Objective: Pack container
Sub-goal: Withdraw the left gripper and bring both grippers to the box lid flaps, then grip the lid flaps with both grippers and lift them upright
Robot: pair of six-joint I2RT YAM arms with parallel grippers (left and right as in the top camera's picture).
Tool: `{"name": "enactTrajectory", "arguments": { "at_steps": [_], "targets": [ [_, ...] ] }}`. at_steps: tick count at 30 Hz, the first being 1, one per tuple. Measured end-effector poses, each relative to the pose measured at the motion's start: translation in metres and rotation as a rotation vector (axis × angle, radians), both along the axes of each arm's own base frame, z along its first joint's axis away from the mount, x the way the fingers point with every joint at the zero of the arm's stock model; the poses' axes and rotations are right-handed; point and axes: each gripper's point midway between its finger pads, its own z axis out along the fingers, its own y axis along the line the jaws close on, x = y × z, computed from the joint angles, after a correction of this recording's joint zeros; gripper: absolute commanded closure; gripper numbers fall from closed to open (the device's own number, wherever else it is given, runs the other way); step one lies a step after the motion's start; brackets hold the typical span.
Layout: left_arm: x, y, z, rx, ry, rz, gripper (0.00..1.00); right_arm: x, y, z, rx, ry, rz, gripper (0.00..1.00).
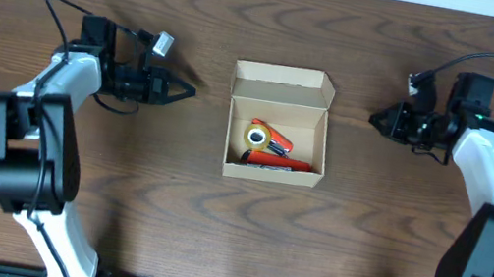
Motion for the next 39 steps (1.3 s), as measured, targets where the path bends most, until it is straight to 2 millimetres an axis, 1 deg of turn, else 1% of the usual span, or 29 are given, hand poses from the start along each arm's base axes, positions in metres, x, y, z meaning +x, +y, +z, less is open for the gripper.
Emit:
{"name": "enactTrajectory", "arguments": {
  "at_steps": [4, 6, 12, 18, 24, 30, 39],
  "targets": [
    [0.005, -0.002, -0.018, -0.04, 0.054, 0.014, 0.94, 0.001, 0.011, -0.019, 0.017, 0.044, 0.014, 0.99],
    [0.008, -0.003, -0.022, -0.055, 0.07, 0.022, 0.94, 0.001, 0.017, -0.029, 0.024, 0.065, 0.024, 0.99],
    [0.018, -0.009, -0.028, -0.081, 0.089, 0.04, 0.94, 0.003, 0.039, -0.053, 0.04, 0.107, 0.054, 0.99],
    [0.026, -0.028, -0.031, -0.112, 0.102, 0.031, 0.94, 0.006, 0.055, -0.067, 0.071, 0.121, 0.069, 0.99],
    [0.03, -0.044, -0.029, -0.129, 0.113, 0.019, 0.94, 0.012, 0.06, -0.066, 0.095, 0.102, 0.062, 0.99],
    [0.032, -0.054, -0.029, -0.139, 0.128, 0.015, 0.94, 0.022, 0.065, -0.061, 0.108, 0.065, 0.052, 0.99],
    [0.03, -0.058, -0.03, -0.142, 0.157, 0.016, 0.94, 0.031, 0.091, -0.053, 0.126, 0.012, 0.084, 0.99]
  ]
}}
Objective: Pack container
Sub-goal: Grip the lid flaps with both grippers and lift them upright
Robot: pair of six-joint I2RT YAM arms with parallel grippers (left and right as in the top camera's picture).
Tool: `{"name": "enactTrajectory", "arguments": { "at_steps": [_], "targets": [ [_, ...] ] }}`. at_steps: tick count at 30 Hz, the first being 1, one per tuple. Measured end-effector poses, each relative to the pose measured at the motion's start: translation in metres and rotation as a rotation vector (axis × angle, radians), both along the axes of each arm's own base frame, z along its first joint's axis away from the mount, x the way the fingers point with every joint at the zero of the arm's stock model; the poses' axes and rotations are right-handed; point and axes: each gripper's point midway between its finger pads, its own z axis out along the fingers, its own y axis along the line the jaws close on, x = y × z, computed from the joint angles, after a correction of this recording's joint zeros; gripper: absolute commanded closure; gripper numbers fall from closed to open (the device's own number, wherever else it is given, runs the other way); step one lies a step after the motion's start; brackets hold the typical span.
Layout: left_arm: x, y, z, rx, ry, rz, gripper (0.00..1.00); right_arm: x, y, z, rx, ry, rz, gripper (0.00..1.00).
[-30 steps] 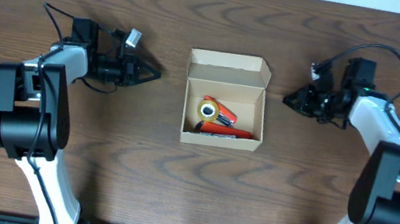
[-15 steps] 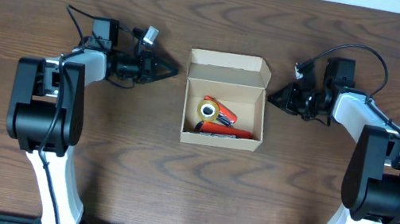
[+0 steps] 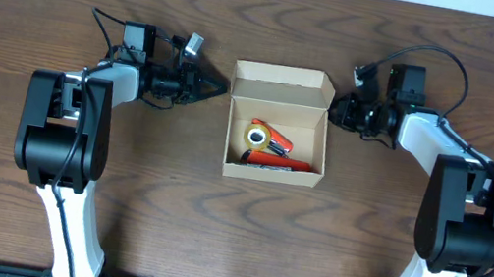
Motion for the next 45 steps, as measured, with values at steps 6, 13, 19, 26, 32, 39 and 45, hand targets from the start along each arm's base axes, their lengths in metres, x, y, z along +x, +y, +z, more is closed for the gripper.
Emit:
{"name": "enactTrajectory", "arguments": {
  "at_steps": [6, 13, 19, 26, 32, 39, 45],
  "targets": [
    [0.001, 0.0, -0.001, 0.006, 0.0, 0.004, 0.94, 0.002, 0.006, 0.003, 0.011, -0.009, 0.0, 0.99],
    [0.002, 0.002, -0.004, 0.023, -0.001, 0.014, 0.94, 0.004, 0.006, 0.003, 0.013, -0.014, -0.005, 0.99],
    [0.004, 0.0, -0.004, 0.031, -0.017, 0.013, 0.94, 0.012, 0.006, 0.008, 0.015, -0.057, -0.005, 0.99],
    [0.003, -0.008, -0.007, 0.053, -0.021, 0.007, 0.94, 0.014, 0.006, 0.005, 0.012, -0.065, -0.007, 0.99],
    [0.008, -0.008, -0.006, 0.055, -0.04, 0.017, 0.94, 0.014, 0.006, -0.018, 0.014, -0.034, -0.005, 0.99],
    [0.017, -0.007, -0.001, 0.048, -0.06, 0.042, 0.94, 0.023, 0.008, -0.019, 0.025, -0.075, -0.004, 0.99],
    [0.024, -0.008, 0.003, 0.036, -0.068, 0.061, 0.94, 0.027, 0.005, -0.015, 0.042, -0.084, -0.02, 0.99]
  ]
}}
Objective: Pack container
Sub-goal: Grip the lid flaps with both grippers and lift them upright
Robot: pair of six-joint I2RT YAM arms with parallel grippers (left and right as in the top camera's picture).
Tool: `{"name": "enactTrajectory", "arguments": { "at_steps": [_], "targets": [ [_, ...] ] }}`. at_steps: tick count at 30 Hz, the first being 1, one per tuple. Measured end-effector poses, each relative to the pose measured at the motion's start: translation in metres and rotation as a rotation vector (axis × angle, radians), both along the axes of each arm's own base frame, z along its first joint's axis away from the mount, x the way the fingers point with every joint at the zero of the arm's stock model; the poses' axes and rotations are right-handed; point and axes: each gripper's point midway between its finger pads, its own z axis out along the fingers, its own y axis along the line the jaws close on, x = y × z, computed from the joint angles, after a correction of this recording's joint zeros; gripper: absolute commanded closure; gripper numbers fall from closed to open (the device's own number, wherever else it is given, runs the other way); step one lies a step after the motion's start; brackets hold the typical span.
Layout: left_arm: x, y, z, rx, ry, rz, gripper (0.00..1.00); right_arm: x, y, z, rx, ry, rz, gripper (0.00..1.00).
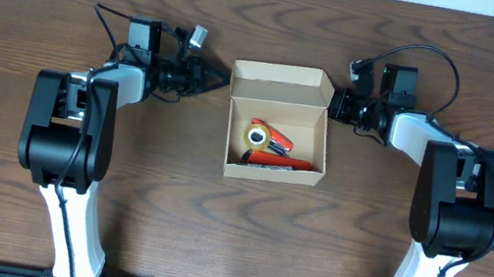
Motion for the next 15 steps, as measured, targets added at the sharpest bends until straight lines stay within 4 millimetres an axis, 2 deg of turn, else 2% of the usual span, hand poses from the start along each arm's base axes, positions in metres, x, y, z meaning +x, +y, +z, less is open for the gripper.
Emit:
{"name": "enactTrajectory", "arguments": {
  "at_steps": [3, 10, 15],
  "targets": [
    [0.005, -0.001, -0.003, -0.018, -0.004, 0.008, 0.94, 0.001, -0.002, 0.001, 0.008, -0.001, -0.006, 0.99],
    [0.0, -0.004, -0.028, -0.056, 0.105, 0.002, 0.94, 0.003, -0.002, 0.004, 0.023, -0.01, -0.007, 0.99],
    [0.006, -0.006, -0.018, -0.079, 0.097, -0.012, 0.94, 0.004, 0.0, 0.007, 0.042, -0.006, -0.006, 0.99]
  ]
}}
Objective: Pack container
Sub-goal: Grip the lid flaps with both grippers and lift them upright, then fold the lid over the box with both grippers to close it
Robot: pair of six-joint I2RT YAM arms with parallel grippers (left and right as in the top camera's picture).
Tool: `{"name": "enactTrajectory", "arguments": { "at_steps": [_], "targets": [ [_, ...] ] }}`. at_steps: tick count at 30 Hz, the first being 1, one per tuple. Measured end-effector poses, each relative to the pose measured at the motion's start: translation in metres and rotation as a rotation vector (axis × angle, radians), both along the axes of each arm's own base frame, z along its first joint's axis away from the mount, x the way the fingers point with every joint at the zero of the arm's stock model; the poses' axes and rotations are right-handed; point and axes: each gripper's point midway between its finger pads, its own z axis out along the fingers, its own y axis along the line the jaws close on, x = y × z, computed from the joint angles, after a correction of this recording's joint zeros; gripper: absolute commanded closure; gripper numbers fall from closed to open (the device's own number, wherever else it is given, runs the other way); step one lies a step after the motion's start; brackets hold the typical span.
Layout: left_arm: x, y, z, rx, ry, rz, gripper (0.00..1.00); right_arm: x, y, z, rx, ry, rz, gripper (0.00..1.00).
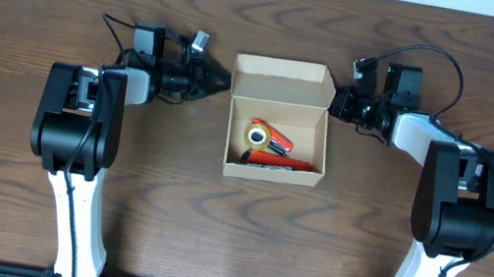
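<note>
An open cardboard box [285, 83] sits mid-table with its lid flap folded back toward the far side. Inside lie a yellow tape roll [254, 137], an orange object [277, 142] and a red pen [275, 162]. My left gripper [222, 81] points at the flap's left edge, its fingers drawn to a single tip just short of the cardboard. My right gripper [336, 102] is against the flap's right corner. Its fingertips merge with the box edge, so I cannot make out how its jaws stand.
The box rests on a dark wooden table [232, 236]. Cables loop above both wrists near the far edge. Both arms stretch inward from their bases at the near left and near right.
My left gripper has shifted slightly right, closer to the flap's left edge. The right gripper has barely moved. The box and its contents are unchanged.
Both grippers began well away from the box, one on each side. They then stood close beside the upper corners of the box. Then they were at the lid flap's two side edges, where they still are.
</note>
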Motion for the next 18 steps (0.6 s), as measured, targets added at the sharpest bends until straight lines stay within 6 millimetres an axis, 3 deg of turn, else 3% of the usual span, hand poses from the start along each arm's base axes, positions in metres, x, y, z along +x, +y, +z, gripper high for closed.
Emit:
{"name": "enactTrajectory", "arguments": {
  "at_steps": [10, 18],
  "targets": [
    [0.016, -0.005, 0.033, -0.055, -0.057, -0.038, 0.94, 0.014, 0.006, 0.022, 0.037, -0.048, 0.024, 0.99],
    [0.02, -0.014, 0.05, -0.08, -0.082, -0.073, 0.94, 0.012, 0.009, 0.034, 0.049, 0.012, 0.053, 0.99]
  ]
}}
